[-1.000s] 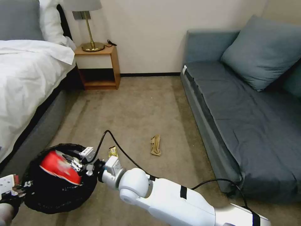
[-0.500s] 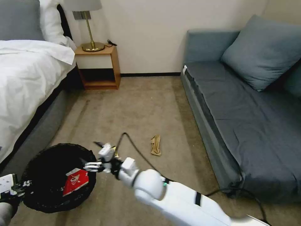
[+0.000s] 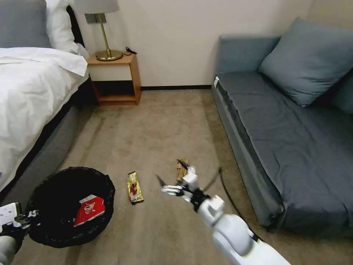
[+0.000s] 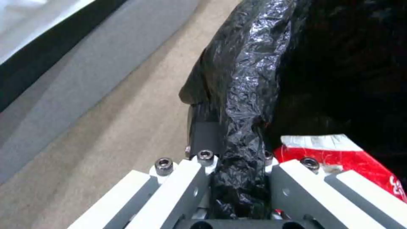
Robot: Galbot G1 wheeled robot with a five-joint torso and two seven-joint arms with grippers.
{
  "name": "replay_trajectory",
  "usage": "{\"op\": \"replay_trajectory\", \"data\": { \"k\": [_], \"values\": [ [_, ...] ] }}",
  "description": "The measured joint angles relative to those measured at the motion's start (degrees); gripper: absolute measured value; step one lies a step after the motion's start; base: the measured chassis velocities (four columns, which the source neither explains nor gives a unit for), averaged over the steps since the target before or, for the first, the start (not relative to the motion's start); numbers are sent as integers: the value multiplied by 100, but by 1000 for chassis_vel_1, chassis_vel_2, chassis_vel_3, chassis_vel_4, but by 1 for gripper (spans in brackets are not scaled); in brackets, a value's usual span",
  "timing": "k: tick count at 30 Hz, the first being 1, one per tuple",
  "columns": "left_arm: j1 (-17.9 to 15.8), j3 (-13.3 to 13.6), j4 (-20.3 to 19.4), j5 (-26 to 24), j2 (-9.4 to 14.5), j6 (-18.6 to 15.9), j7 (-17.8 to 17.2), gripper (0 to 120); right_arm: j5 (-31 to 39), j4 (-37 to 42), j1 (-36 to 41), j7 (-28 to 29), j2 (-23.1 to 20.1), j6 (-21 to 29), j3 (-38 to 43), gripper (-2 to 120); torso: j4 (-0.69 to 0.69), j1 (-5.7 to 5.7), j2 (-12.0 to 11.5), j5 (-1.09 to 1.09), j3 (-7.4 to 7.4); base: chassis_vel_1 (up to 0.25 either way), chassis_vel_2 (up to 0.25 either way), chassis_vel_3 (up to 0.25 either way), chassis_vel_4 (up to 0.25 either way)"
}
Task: Pick up the trash bin, then pick up the garbage on the floor and place it into the trash bin.
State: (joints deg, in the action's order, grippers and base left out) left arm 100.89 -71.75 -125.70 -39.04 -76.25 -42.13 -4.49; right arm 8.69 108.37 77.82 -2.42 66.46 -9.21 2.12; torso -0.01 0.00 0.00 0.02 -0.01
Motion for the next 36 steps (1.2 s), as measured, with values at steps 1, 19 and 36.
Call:
{"op": "replay_trajectory", "data": {
  "k": [1, 19, 36],
  "values": [
    [6, -15, 4, -11, -5, 0, 0, 3, -14, -9, 145, -18, 26, -64, 115, 100, 1, 0, 0, 0, 0, 0, 0, 0, 0],
    [-13, -111, 65, -112, 47, 11, -8, 3, 4, -98, 690, 35, 94, -208, 301, 100, 2, 0, 0, -2, 0, -8, 6, 5, -9],
    [-125, -102, 165, -128, 139, 5, -16, 3, -74, -356, 538, 93, 52, -72, 65, 100, 1, 0, 0, -3, 1, -116, 113, 111, -121]
  ]
}}
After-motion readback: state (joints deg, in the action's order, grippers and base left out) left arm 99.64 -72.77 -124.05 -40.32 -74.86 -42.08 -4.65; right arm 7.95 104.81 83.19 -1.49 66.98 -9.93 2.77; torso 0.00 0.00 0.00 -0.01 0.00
